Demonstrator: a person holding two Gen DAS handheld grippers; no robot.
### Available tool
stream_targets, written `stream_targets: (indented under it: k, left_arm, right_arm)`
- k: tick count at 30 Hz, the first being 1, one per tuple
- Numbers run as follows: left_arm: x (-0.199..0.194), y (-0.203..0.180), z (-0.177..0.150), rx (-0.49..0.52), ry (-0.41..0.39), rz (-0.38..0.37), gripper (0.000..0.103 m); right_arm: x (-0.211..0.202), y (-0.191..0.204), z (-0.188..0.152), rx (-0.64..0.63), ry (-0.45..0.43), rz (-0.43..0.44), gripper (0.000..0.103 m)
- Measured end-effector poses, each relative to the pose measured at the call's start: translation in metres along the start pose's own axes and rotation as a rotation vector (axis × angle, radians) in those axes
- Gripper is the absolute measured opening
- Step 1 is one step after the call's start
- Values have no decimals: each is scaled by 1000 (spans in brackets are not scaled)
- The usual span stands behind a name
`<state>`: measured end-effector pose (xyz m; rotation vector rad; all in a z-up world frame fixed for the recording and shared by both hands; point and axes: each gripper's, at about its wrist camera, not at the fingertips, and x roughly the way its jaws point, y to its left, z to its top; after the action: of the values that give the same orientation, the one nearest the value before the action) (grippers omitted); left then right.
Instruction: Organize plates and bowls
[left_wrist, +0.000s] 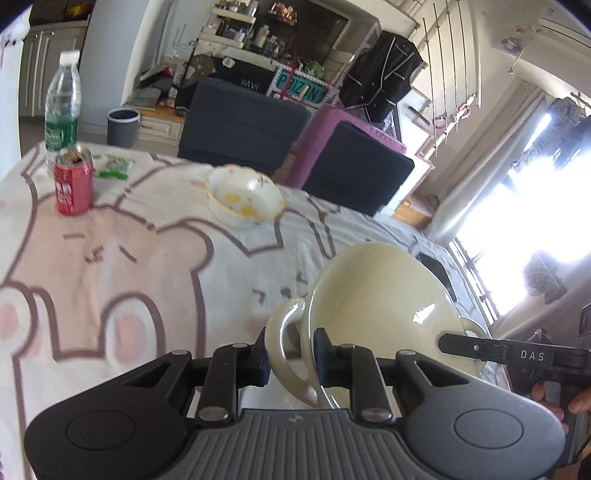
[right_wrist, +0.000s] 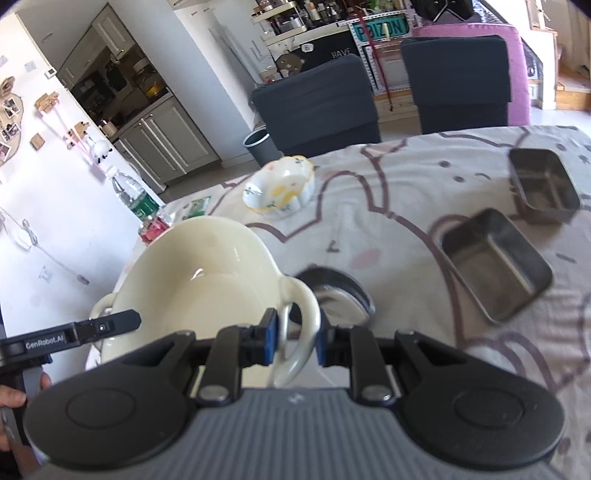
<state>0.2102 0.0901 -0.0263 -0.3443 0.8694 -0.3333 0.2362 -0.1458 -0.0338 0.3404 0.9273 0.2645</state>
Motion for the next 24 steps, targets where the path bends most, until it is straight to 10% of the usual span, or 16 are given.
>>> stream_targets:
  k: [24]
  left_arm:
    - [63, 40, -43, -168, 211, 5, 25]
  right_arm:
    - [29, -20, -49, 8, 148, -90, 25]
